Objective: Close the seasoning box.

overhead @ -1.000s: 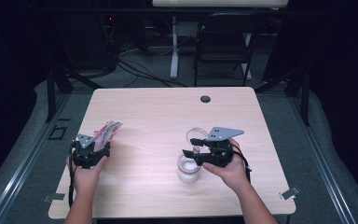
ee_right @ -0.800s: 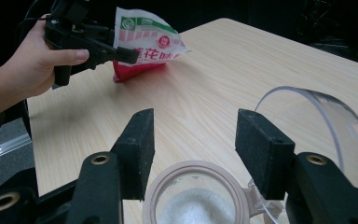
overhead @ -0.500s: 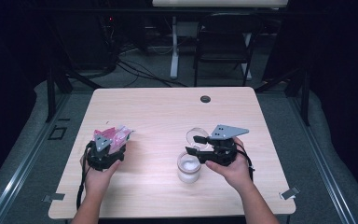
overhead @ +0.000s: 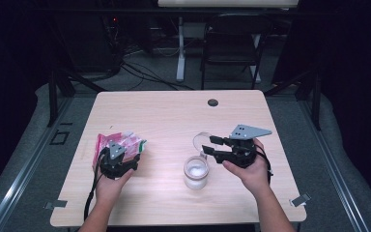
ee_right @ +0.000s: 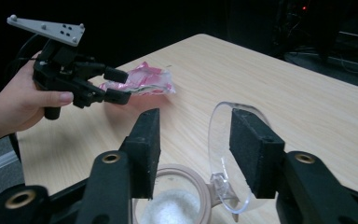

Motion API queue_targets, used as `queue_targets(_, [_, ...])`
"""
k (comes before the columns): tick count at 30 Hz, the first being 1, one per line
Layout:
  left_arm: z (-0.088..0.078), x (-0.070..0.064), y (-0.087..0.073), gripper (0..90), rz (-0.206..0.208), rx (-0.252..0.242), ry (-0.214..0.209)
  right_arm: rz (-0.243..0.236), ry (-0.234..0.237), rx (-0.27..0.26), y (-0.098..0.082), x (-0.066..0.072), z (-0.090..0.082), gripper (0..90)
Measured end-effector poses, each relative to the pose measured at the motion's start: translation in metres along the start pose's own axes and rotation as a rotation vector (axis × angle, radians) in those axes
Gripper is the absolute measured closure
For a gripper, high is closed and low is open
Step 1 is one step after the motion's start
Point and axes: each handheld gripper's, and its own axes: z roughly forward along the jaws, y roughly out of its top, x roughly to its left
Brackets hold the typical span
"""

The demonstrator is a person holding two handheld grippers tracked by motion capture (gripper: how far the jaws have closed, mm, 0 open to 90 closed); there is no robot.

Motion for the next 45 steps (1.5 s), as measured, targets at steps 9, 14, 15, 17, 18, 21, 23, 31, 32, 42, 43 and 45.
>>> queue_targets(9, [0.002, -0.008, 0.0, 36.7, 0.013, 0.001, -0.021, 0.026, -0.037, -0.015, -0.001, -0.012, -0.01, 62.1])
queue_targets(14, [0.002, -0.012, 0.001, 36.7, 0.024, 0.003, -0.024, 0.048, -0.063, -0.017, -0.004, -0.021, -0.016, 76.8])
queue_targets(15, [0.002, -0.013, 0.002, 36.7, 0.011, -0.005, -0.042, 0.052, -0.071, -0.02, -0.005, -0.022, -0.016, 79.1])
queue_targets(17, [0.002, -0.015, 0.002, 36.7, 0.015, -0.008, -0.045, 0.056, -0.084, -0.008, -0.007, -0.025, -0.017, 83.1])
queue_targets(18, [0.002, -0.015, 0.002, 36.7, 0.015, -0.008, -0.045, 0.056, -0.084, -0.008, -0.007, -0.025, -0.017, 83.1])
queue_targets(21, [0.002, -0.019, 0.003, 36.7, 0.017, -0.012, -0.066, 0.071, -0.113, 0.009, -0.012, -0.031, -0.015, 90.0])
queue_targets(23, [0.001, -0.021, 0.004, 36.7, 0.017, -0.015, -0.074, 0.079, -0.125, 0.011, -0.015, -0.033, -0.013, 90.0])
queue_targets(31, [0.002, -0.031, 0.005, 36.9, 0.069, -0.015, -0.074, 0.104, -0.146, 0.031, -0.023, -0.038, -0.003, 90.0])
queue_targets(32, [0.002, -0.032, 0.005, 36.9, 0.075, -0.012, -0.072, 0.106, -0.146, 0.032, -0.024, -0.039, -0.002, 90.0])
queue_targets(42, [0.003, -0.033, 0.005, 37.1, 0.077, -0.007, -0.073, 0.115, -0.142, 0.045, -0.028, -0.04, 0.004, 90.0])
queue_targets(43, [0.003, -0.033, 0.005, 37.2, 0.077, -0.007, -0.072, 0.113, -0.14, 0.049, -0.029, -0.04, 0.005, 90.0])
queue_targets(45, [0.003, -0.033, 0.005, 37.2, 0.08, -0.005, -0.071, 0.112, -0.141, 0.053, -0.029, -0.04, 0.005, 90.0])
